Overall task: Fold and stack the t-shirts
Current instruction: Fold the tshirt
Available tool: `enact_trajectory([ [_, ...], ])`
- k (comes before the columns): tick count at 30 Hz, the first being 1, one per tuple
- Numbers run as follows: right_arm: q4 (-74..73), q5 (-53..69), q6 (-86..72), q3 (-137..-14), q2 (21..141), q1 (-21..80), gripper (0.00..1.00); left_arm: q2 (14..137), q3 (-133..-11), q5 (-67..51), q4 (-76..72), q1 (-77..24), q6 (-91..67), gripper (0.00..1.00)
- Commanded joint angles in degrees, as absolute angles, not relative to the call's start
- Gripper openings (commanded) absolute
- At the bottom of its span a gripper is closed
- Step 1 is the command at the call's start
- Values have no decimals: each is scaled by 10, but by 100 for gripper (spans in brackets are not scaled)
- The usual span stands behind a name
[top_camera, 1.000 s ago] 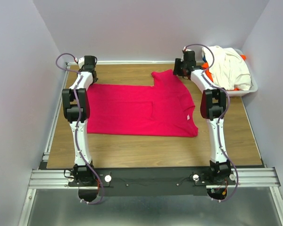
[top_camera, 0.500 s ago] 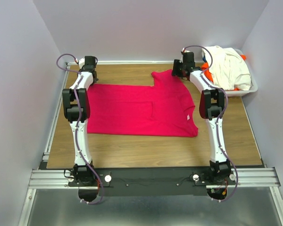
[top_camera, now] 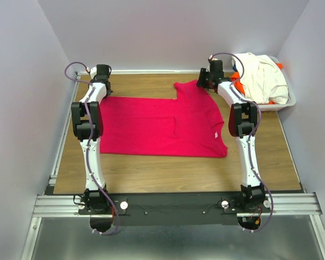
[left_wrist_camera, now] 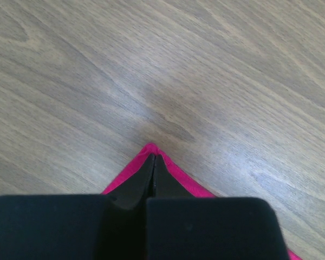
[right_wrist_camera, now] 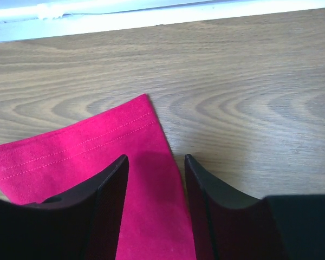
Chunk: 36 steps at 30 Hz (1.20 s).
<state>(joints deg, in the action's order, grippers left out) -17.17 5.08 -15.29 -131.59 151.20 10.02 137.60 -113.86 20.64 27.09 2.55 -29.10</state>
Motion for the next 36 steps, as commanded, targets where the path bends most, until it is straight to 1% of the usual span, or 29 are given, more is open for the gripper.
enact_trajectory([
  [1, -193, 59, -164, -1292, 1518, 112, 52, 1375, -1123, 185, 266, 29, -286, 0],
  [8, -199, 10, -166, -1280, 1519, 127, 48, 1370, -1116, 171, 254, 29, -287, 0],
  [12, -206, 3, -172, -1278, 1522, 131, 41, 1368, -1114, 160, 249, 29, -285, 0],
  [14, -208, 3, -174, -1278, 1523, 134, 40, 1368, -1113, 156, 246, 29, -282, 0],
  [18, -212, -26, -180, -1278, 1524, 135, 29, 1364, -1108, 149, 240, 29, -281, 0],
  [20, -213, -46, -182, -1280, 1522, 135, 17, 1363, -1107, 143, 236, 29, -281, 0],
  [22, -213, -56, -181, -1283, 1518, 135, 12, 1362, -1107, 138, 234, 30, -281, 0],
  [23, -213, -68, -180, -1285, 1517, 134, 8, 1361, -1107, 133, 231, 31, -281, 0],
  [27, -213, -105, -170, -1295, 1504, 134, 0, 1358, -1107, 123, 220, 31, -283, 0],
  [36, -211, -123, -145, -1339, 1479, 134, 1, 1347, -1107, 116, 201, 39, -287, 0],
])
